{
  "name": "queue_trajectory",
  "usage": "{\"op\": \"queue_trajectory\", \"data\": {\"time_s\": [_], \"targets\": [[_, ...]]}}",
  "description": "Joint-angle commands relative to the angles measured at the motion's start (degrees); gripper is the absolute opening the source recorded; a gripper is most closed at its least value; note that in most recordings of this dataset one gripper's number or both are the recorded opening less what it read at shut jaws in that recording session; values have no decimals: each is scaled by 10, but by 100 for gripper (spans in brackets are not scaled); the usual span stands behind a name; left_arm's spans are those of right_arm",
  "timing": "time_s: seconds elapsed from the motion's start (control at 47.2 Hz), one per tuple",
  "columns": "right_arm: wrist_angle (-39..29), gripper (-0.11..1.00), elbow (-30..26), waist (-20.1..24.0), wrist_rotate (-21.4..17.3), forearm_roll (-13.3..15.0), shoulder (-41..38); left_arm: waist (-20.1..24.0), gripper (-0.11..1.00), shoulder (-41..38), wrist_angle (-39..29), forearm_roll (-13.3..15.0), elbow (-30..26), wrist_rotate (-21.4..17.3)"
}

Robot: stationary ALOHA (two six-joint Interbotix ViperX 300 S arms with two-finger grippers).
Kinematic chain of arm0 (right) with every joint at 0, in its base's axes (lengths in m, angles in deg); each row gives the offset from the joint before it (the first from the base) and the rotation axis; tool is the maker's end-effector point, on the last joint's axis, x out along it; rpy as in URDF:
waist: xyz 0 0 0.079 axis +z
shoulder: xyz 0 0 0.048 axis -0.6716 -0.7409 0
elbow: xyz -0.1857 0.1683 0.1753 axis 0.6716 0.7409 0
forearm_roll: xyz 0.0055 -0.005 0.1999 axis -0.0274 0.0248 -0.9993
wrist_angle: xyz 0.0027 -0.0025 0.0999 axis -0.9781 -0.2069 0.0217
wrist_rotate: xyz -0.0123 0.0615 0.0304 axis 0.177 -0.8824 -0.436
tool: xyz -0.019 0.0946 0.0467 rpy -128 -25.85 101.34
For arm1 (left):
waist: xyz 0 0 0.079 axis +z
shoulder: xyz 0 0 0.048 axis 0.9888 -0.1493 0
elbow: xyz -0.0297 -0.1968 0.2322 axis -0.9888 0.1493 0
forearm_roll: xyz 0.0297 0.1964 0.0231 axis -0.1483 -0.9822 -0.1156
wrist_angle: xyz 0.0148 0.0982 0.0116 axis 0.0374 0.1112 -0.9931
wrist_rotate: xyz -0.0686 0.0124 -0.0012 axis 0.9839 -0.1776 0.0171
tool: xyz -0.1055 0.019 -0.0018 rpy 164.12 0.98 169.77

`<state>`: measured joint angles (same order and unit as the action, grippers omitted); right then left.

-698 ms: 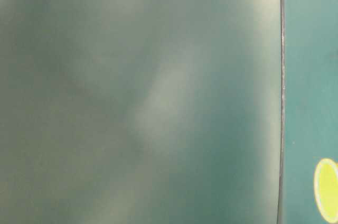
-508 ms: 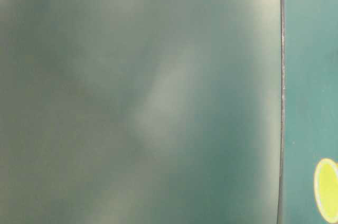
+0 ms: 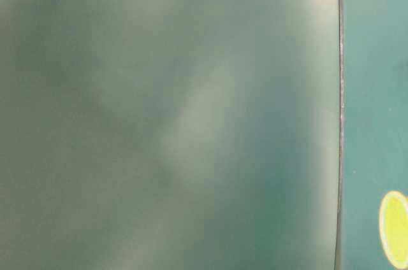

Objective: Move the cup backward with left arm.
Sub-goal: 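Open the left gripper while it sits beside the orange cup, then move the open left gripper right toward the orange cup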

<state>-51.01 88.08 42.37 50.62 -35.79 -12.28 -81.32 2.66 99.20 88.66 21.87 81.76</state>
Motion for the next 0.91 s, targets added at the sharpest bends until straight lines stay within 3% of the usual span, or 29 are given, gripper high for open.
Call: {"op": "queue_trajectory", "data": {"time_s": [0.0, 0.487, 0.635, 0.783, 0.889], "targets": [[3, 0, -17, 0, 0, 0, -4, 0, 17, -9, 3, -1, -6, 3], [2, 0, -19, 0, -1, 0, -4, 31, 60, -11, -11, 4, -6, 36], [3, 0, -20, 0, -1, 0, -4, 32, 65, -31, -44, 0, -4, 26], [-1, 0, -20, 0, -1, 0, -4, 27, 69, -81, -134, 0, -11, 24], [-1, 0, -21, 0, -2, 0, -3, 20, 70, -113, -145, -1, -16, 24]]}}
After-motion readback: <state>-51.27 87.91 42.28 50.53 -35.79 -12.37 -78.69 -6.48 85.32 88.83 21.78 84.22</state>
